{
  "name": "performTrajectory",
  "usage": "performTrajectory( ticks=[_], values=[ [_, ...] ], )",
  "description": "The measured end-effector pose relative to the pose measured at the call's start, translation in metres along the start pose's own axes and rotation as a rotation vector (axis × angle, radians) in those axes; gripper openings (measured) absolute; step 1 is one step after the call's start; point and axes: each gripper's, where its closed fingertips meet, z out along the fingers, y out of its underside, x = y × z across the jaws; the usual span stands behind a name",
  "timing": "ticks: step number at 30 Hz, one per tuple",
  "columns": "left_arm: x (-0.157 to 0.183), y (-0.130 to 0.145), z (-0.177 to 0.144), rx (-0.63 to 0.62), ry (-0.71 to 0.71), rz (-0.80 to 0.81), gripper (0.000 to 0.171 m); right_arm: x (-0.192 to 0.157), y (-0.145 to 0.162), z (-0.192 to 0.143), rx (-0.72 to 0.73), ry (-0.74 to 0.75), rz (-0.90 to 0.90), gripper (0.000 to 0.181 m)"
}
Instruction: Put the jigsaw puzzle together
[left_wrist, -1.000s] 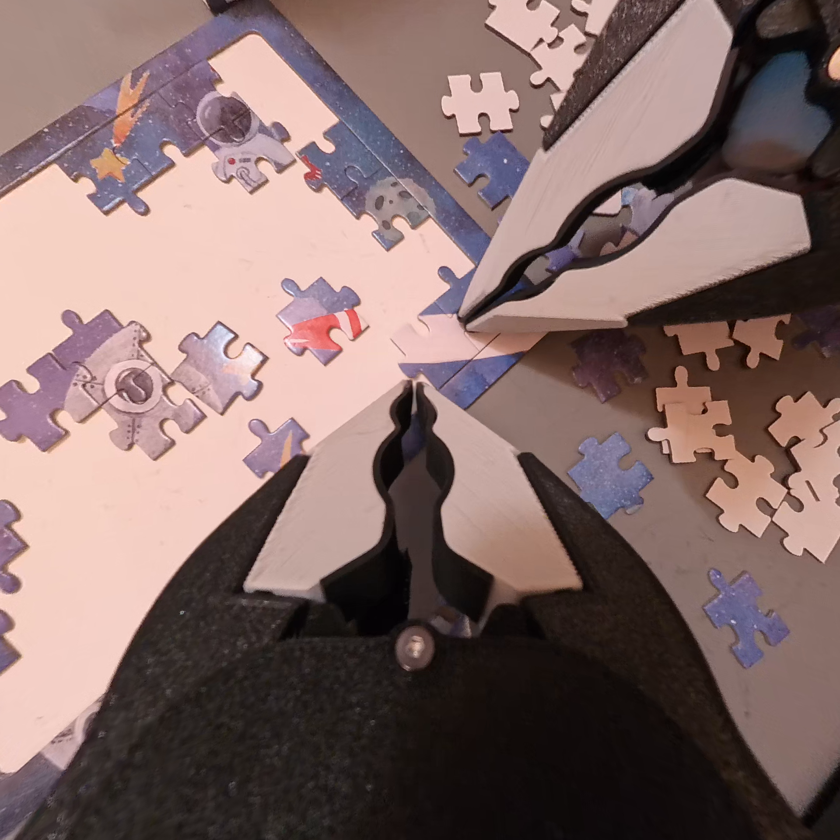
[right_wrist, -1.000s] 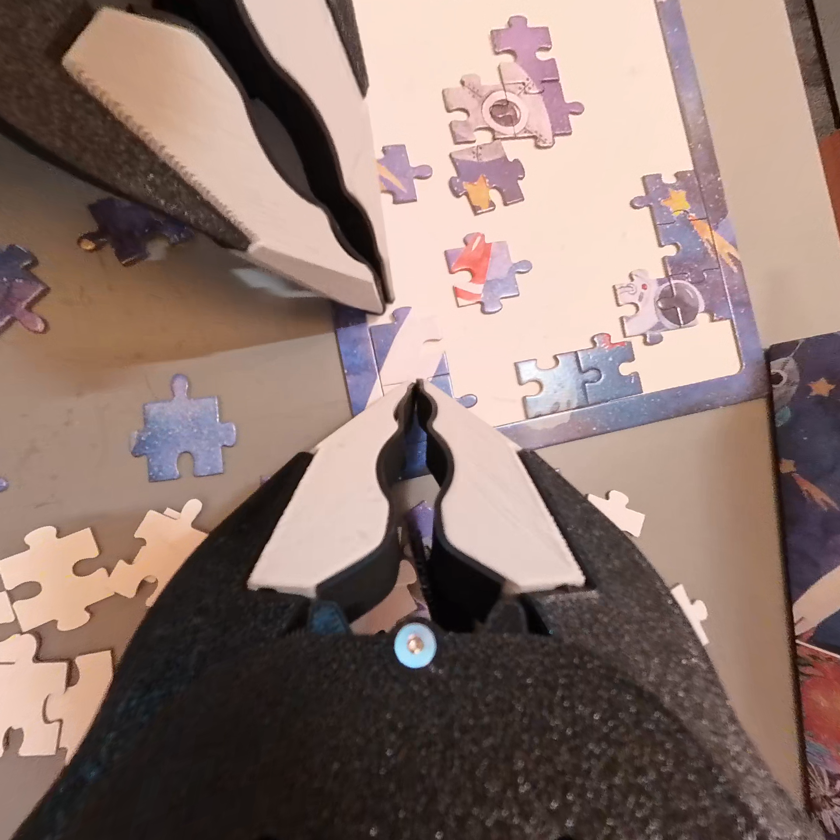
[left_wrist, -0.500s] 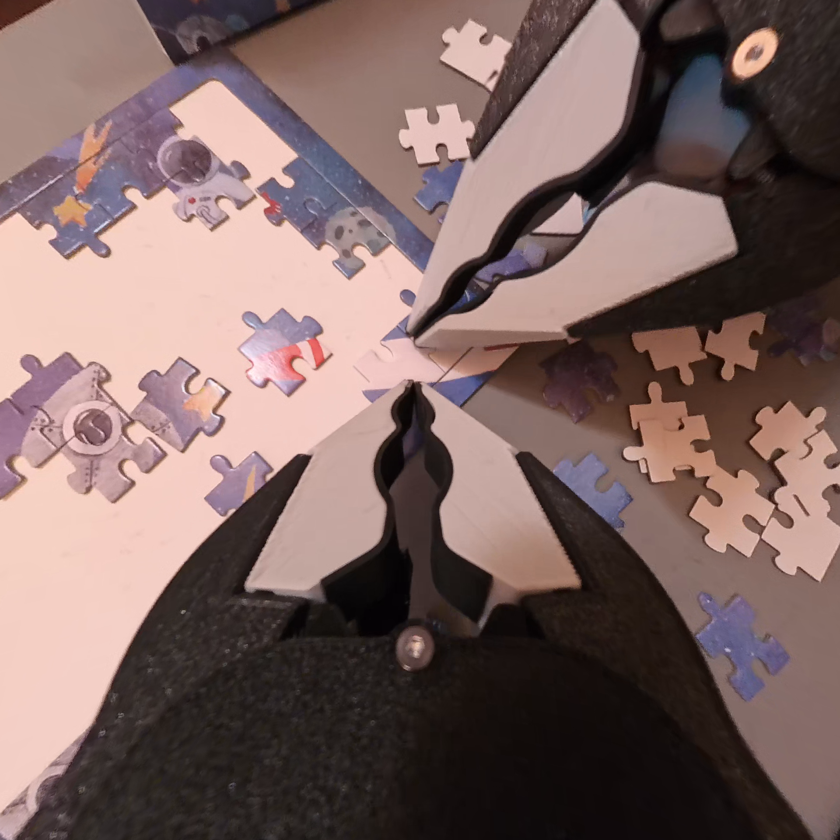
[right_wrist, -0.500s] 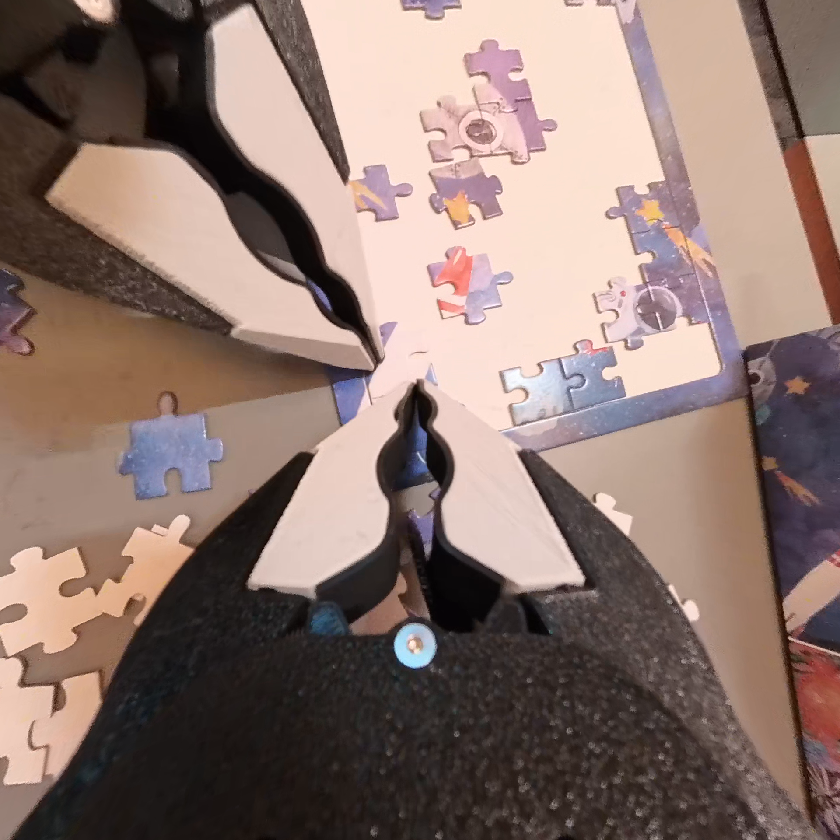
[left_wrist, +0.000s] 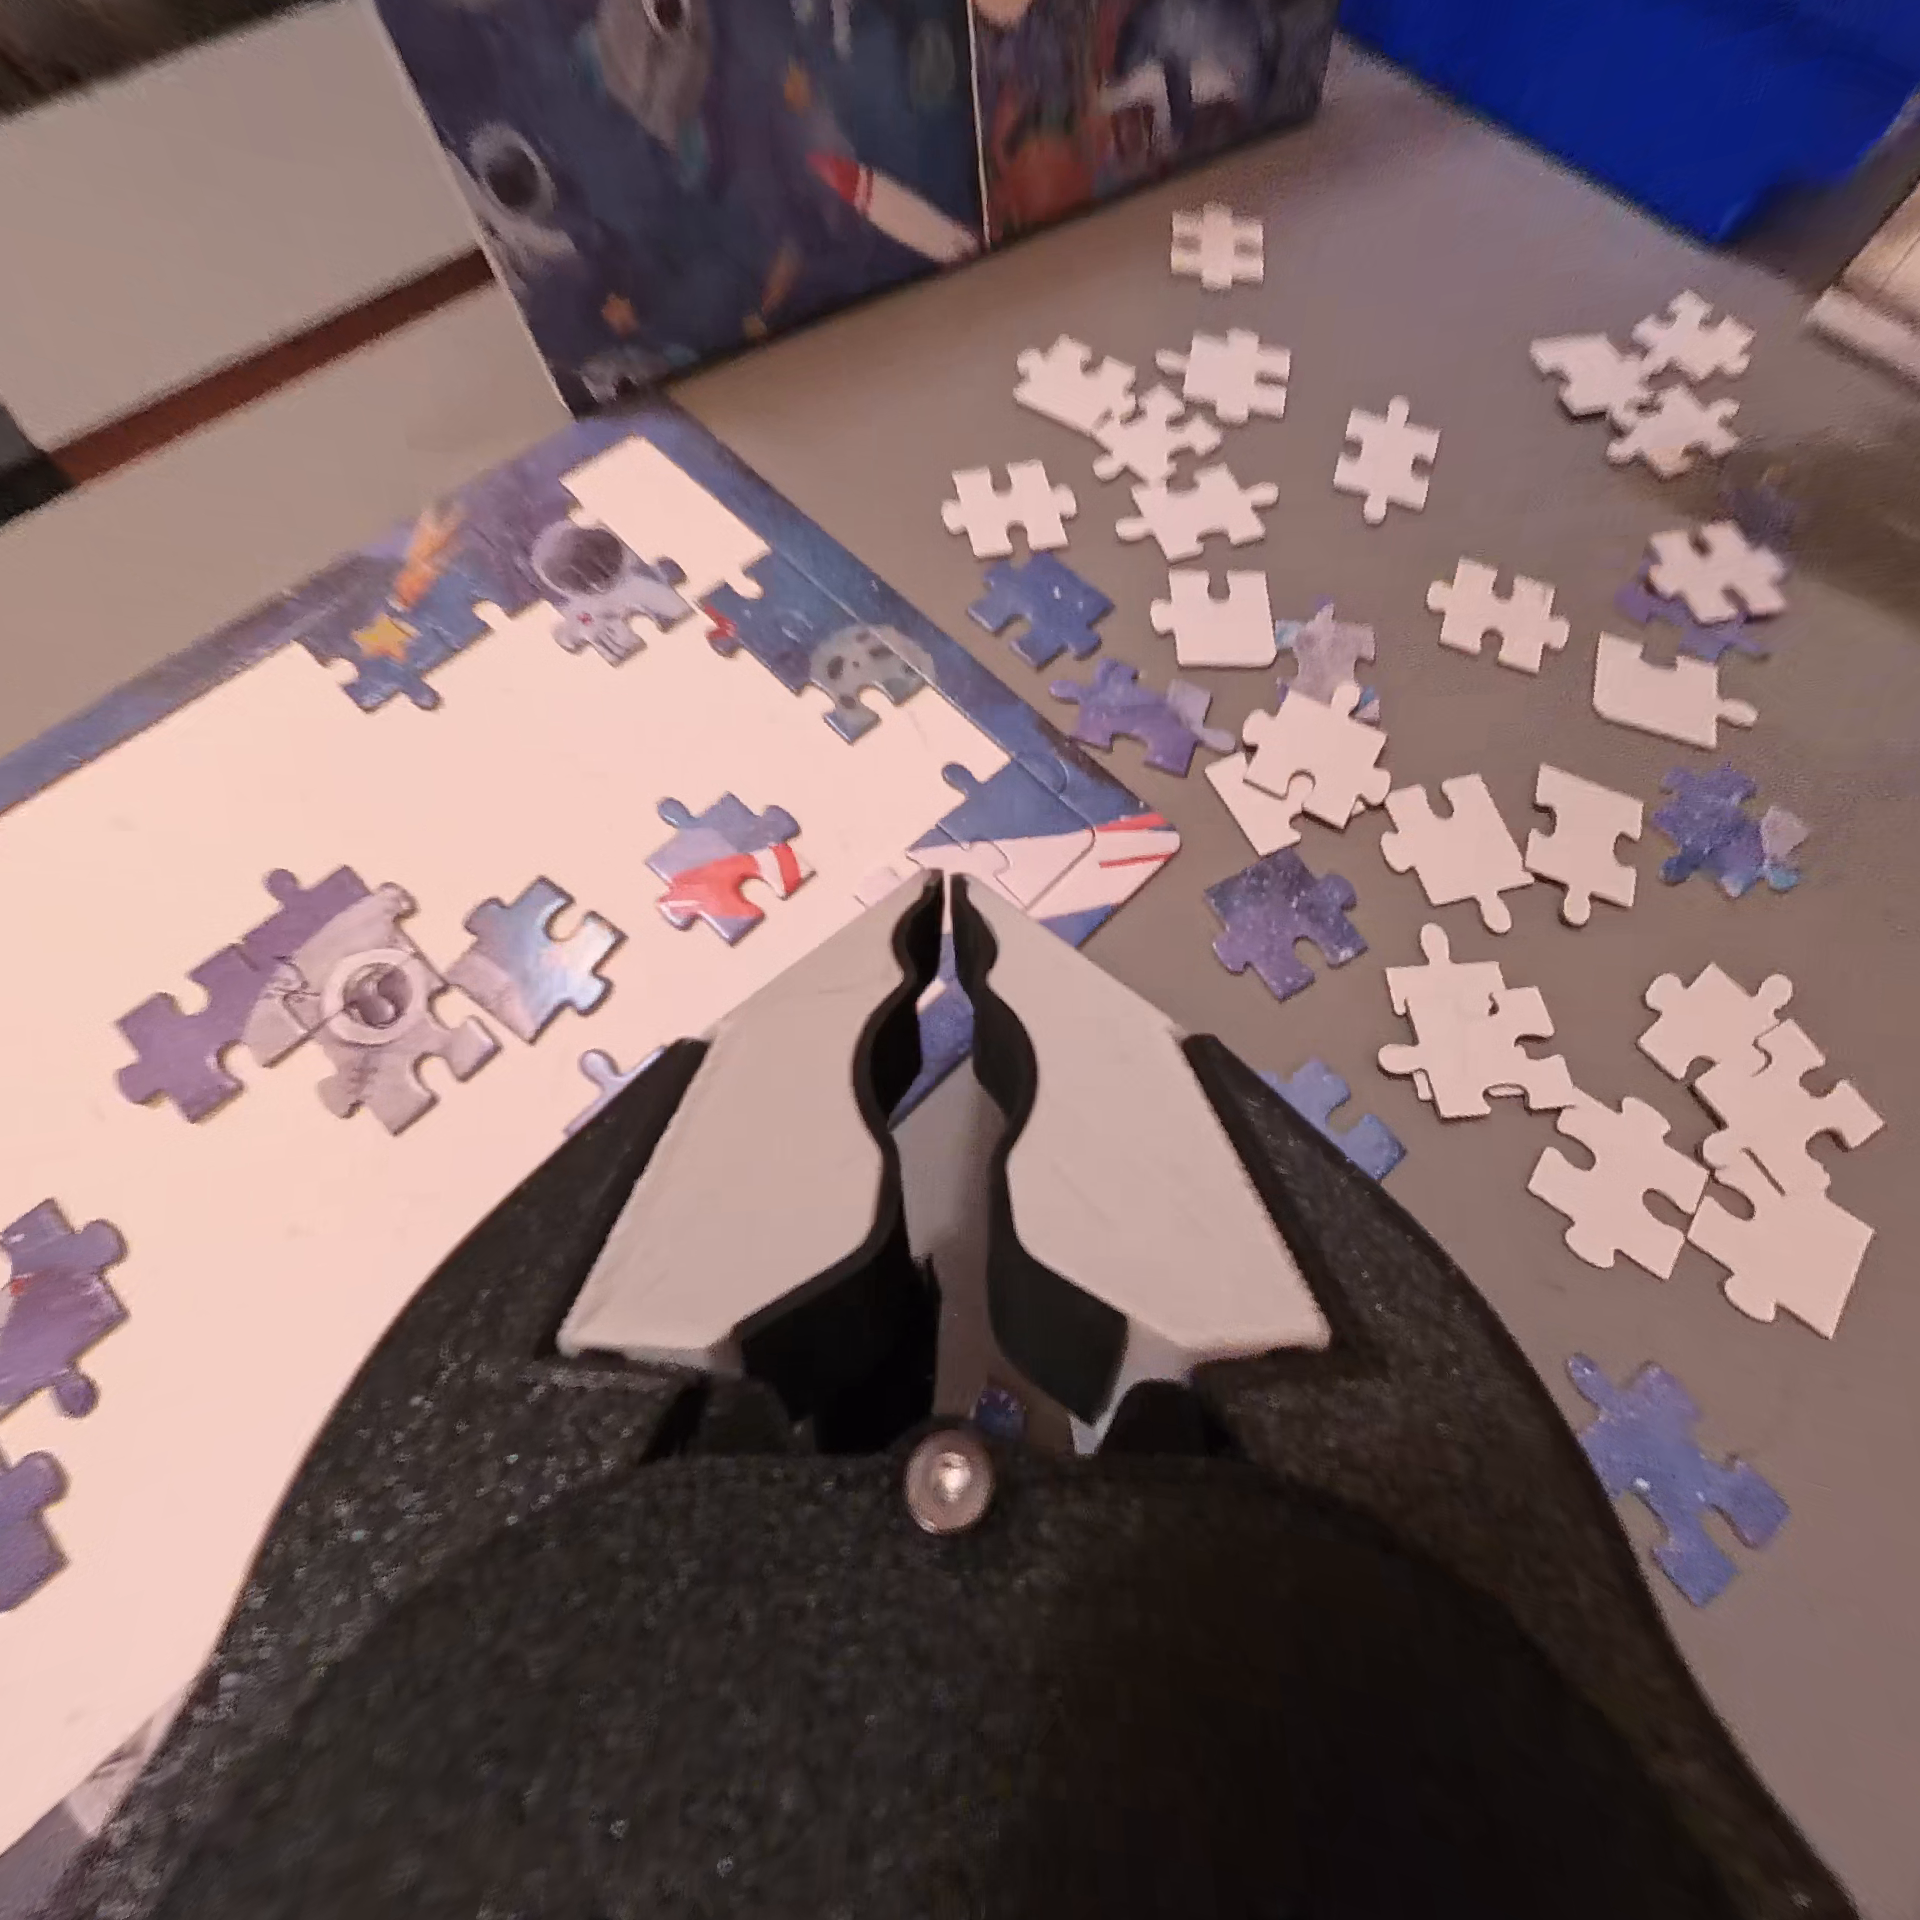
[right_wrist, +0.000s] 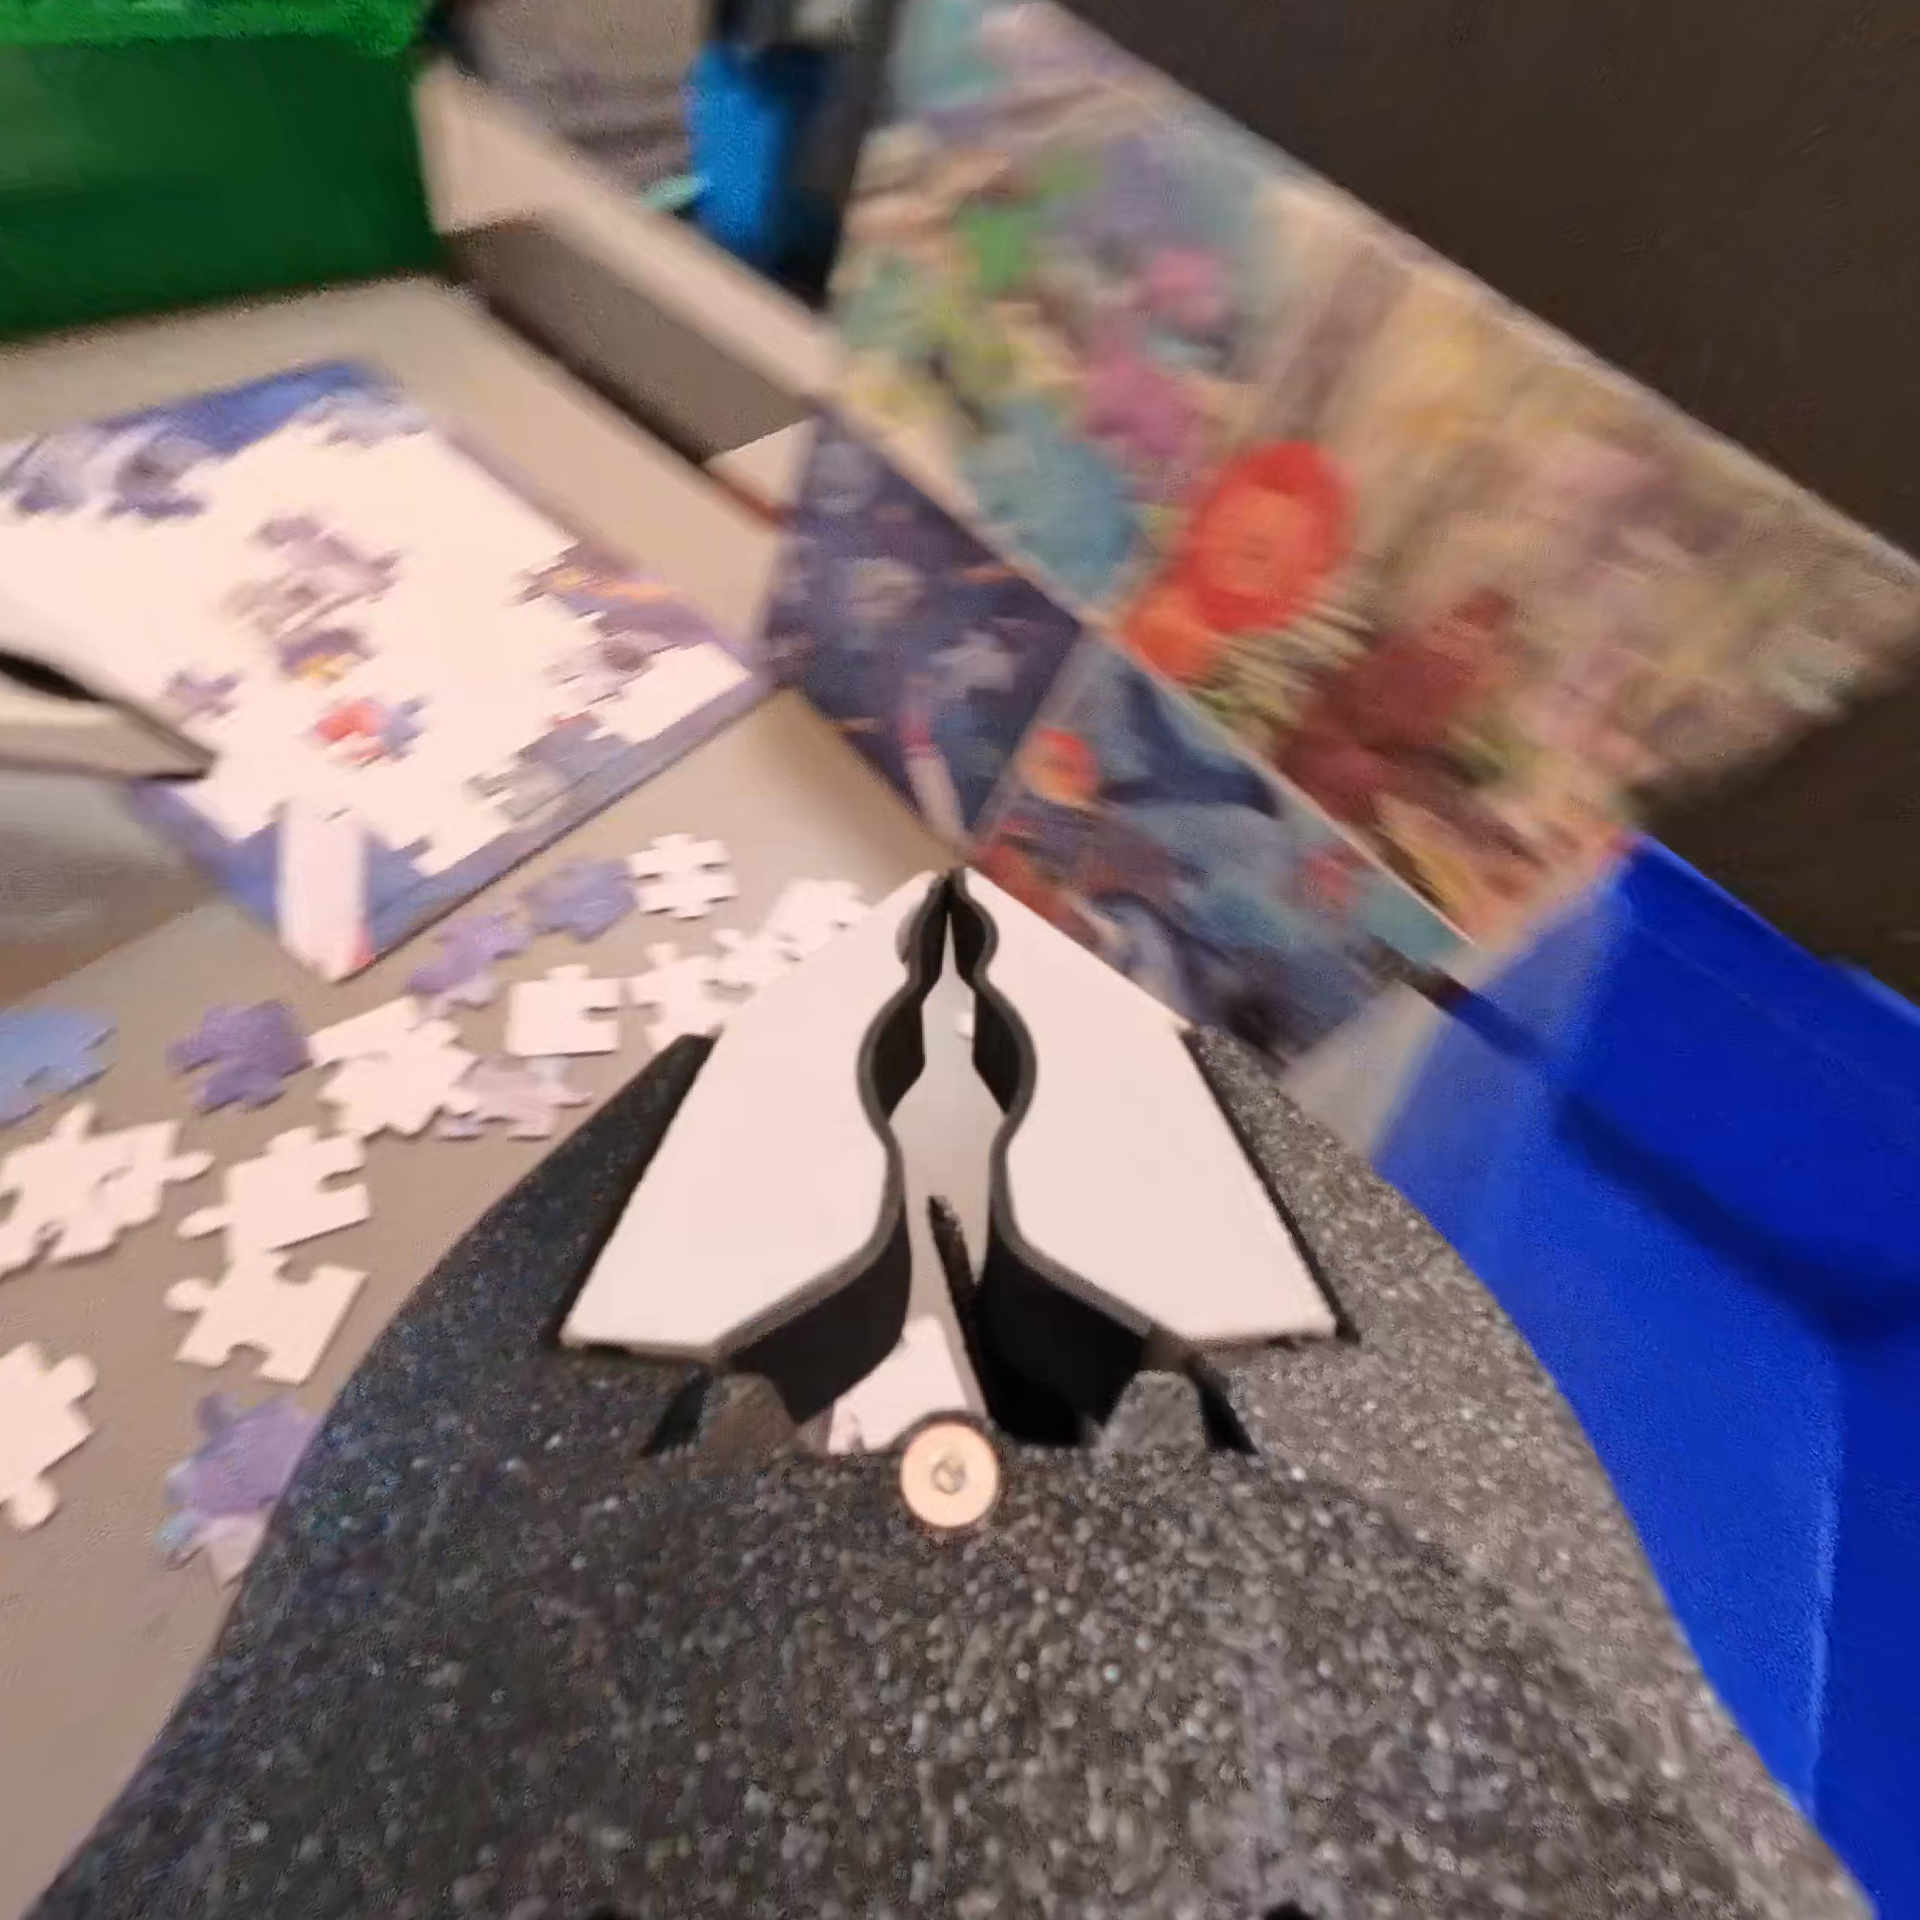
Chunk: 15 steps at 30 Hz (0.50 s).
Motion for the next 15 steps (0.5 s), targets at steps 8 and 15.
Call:
performTrajectory(
  ticks=[8,15],
  values=[
    [-0.014,-0.005,-0.001,0.073,0.025,-0.137,0.004,0.037,0.107,-0.019,-0.108,0.124,0.252,0.016],
    [-0.018,-0.011,-0.002,0.111,0.013,-0.138,0.005,0.024,0.117,-0.005,-0.182,0.051,0.295,0.028]
  ],
)
